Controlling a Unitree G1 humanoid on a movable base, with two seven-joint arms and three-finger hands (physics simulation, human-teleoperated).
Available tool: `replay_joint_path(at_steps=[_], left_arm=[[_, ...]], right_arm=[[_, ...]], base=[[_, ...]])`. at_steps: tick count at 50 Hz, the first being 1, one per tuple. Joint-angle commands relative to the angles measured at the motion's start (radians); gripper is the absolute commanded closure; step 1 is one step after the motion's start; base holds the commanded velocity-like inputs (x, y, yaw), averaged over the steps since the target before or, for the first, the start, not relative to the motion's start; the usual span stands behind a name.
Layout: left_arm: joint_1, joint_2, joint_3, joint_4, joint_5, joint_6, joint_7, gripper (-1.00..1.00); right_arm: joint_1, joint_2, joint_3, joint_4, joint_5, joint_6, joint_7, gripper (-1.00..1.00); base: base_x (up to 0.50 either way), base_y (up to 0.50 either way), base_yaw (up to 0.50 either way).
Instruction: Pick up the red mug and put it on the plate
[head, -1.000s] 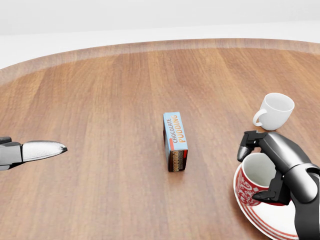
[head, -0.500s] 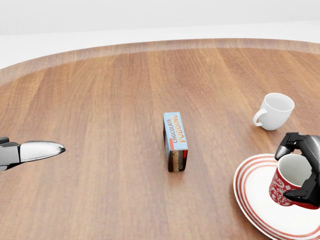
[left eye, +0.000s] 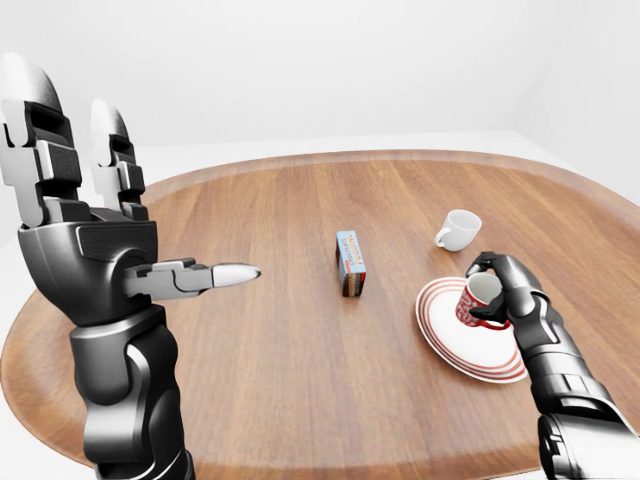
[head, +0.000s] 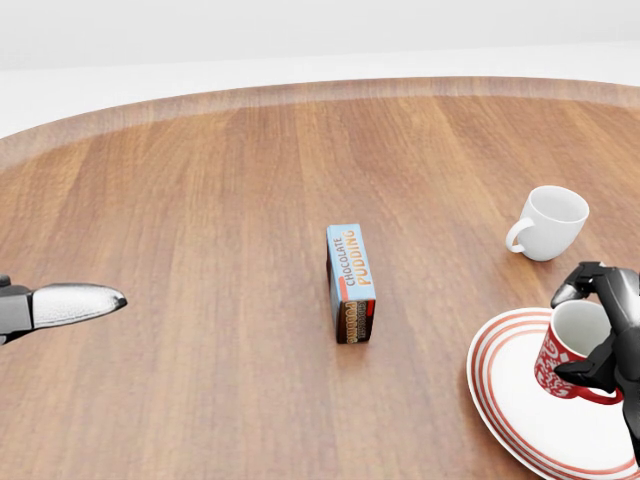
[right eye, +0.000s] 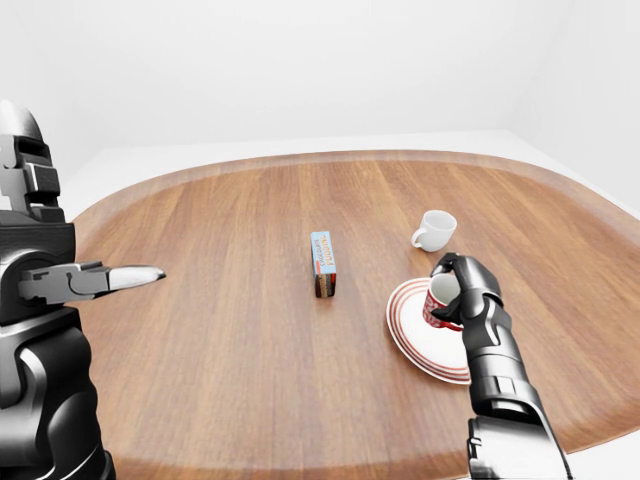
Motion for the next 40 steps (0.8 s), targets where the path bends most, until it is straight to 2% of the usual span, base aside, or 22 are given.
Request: replay_joint_path(at_steps=[1, 3, 5, 7, 11, 19, 21, 23, 28, 32, 40], left_arm=[[0.005, -0.003, -0.004, -0.009, 0.005, 0.000, -0.003, -1.00], [0.002, -0.003, -0.001, -0.004, 0.005, 0.000, -0.004, -1.00], [0.005, -0.003, -0.001, -0.002, 0.006, 0.000, -0.005, -1.00], [0.006, -0.004, -0.002, -0.005, 0.006, 0.000, -0.004, -1.00], [0.009, -0.005, -0.002, -0.002, 0.007, 0.000, -0.006, -1.00], [0.012, -0.006, -0.002, 0.002, 0.008, 0.000, -0.009, -1.00], [0.013, -0.006, -0.002, 0.002, 0.009, 0.000, -0.009, -1.00], [0.012, -0.007, -0.002, -0.002, 0.007, 0.000, -0.009, -1.00], [0.011, -0.005, 0.002, -0.003, 0.006, 0.000, -0.008, -1.00], [0.017, -0.006, 0.001, -0.007, 0.005, 0.000, -0.009, -1.00], [0.021, -0.005, 0.005, -0.005, 0.003, 0.000, -0.010, -1.00]], right_arm=[[-0.091, -0.008, 0.045, 0.232, 0.002, -0.041, -0.167, 1.00], [-0.094, -0.010, 0.056, 0.260, -0.006, -0.047, -0.199, 1.00], [-0.093, -0.013, 0.066, 0.268, -0.019, -0.037, -0.218, 1.00], [-0.090, -0.010, 0.065, 0.292, -0.010, -0.055, -0.234, 1.00], [-0.095, -0.016, 0.069, 0.311, -0.013, -0.045, -0.276, 1.00], [-0.103, -0.004, 0.085, 0.370, -0.016, -0.051, -0.364, 1.00], [-0.105, 0.000, 0.086, 0.379, -0.010, -0.055, -0.364, 1.00], [-0.105, 0.004, 0.096, 0.397, -0.011, -0.071, -0.345, 1.00], [-0.109, 0.007, 0.101, 0.405, -0.007, -0.077, -0.308, 1.00], [-0.116, 0.002, 0.101, 0.399, -0.008, -0.068, -0.287, 1.00], [-0.123, -0.001, 0.101, 0.425, -0.010, -0.076, -0.293, 1.00]], base=[[0.00, 0.00, 0.00], [0.00, 0.00, 0.00], [0.00, 0.00, 0.00], [0.00, 0.00, 0.00], [0.00, 0.00, 0.00], [0.00, 0.00, 0.00], [0.00, 0.00, 0.00], [0.00, 0.00, 0.00], [0.00, 0.00, 0.00], [0.00, 0.00, 0.00], [0.00, 0.00, 0.00]])
